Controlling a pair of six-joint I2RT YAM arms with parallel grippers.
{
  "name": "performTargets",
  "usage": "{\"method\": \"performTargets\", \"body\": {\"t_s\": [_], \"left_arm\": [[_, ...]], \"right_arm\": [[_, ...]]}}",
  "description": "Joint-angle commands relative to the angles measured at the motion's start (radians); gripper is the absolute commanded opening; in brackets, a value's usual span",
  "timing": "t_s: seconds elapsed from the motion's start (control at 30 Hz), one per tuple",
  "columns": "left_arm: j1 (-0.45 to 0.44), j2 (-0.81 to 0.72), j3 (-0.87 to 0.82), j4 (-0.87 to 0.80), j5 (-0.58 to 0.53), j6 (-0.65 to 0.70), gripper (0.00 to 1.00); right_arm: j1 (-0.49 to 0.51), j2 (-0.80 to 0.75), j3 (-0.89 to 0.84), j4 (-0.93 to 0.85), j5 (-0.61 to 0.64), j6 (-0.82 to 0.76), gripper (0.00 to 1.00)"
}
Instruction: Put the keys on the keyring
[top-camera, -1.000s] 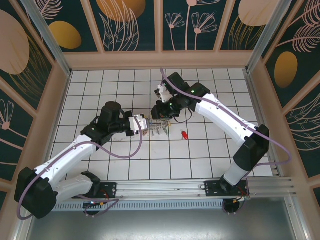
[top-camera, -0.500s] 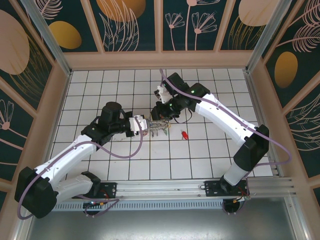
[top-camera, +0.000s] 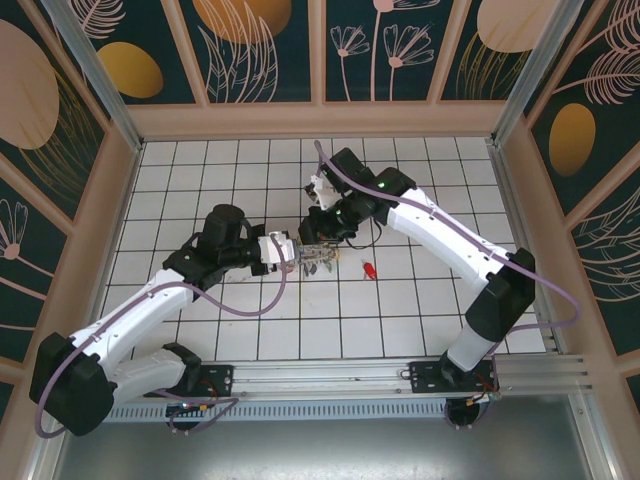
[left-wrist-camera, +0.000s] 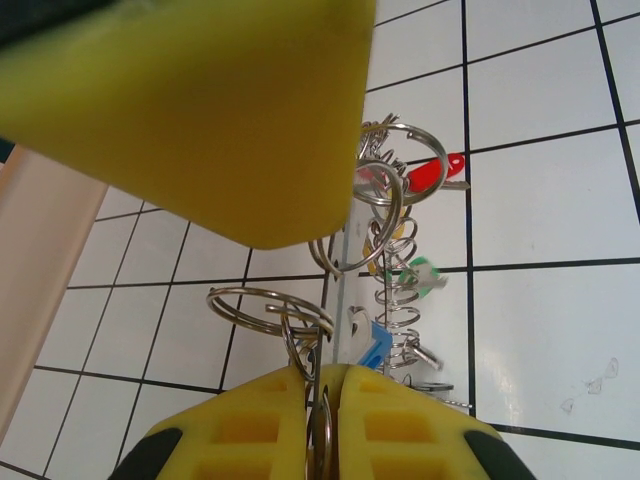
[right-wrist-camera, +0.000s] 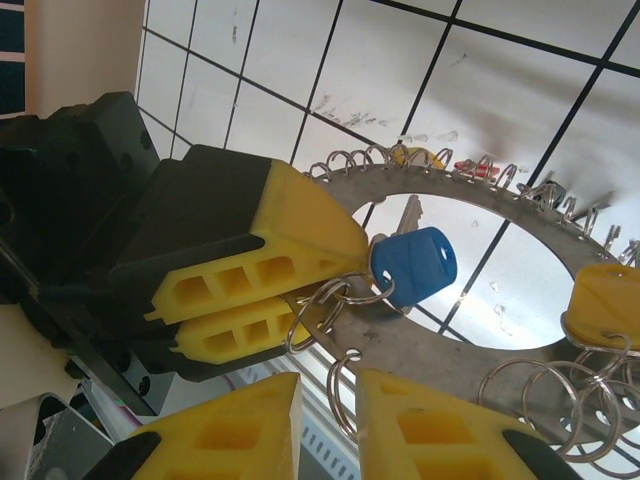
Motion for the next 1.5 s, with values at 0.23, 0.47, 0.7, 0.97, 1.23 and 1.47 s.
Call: {"method": "performTargets", "body": {"t_s": [0.23,0.47,0.7,0.97,1.23,1.47], "left_arm": [[-0.003,0.0,0.023,0.036,0.005,-0.01,0.0],[-0.004,0.004,0.034,0.026,0.041,-0.03,0.0],[-0.003,0.01,0.042,0.018,0.073,-0.045,0.0],[-0.004,0.017,0.054,0.007,0.079,-0.061,0.0],[-0.002,0.039,0.071,-0.004,0.086,-0.134,0.0],[-0.004,0.033,0.063,0.001,0.081,-0.206,0.0]], "right_arm": [[0.024,0.013,0.045,-0.077,0.037,-0.022,0.27],[0.043,-0.014,0.057,-0.058,0.131,-0.061,0.28],[0.06,-0.01,0.045,-0.043,0.151,-0.1,0.23],[0.072,-0.027,0.034,-0.046,0.213,-0.114,0.18],[0.1,-0.05,-0.009,0.003,0.275,-0.113,0.0],[0.102,-0.204,-0.184,0.265,0.323,-0.042,0.0]]}}
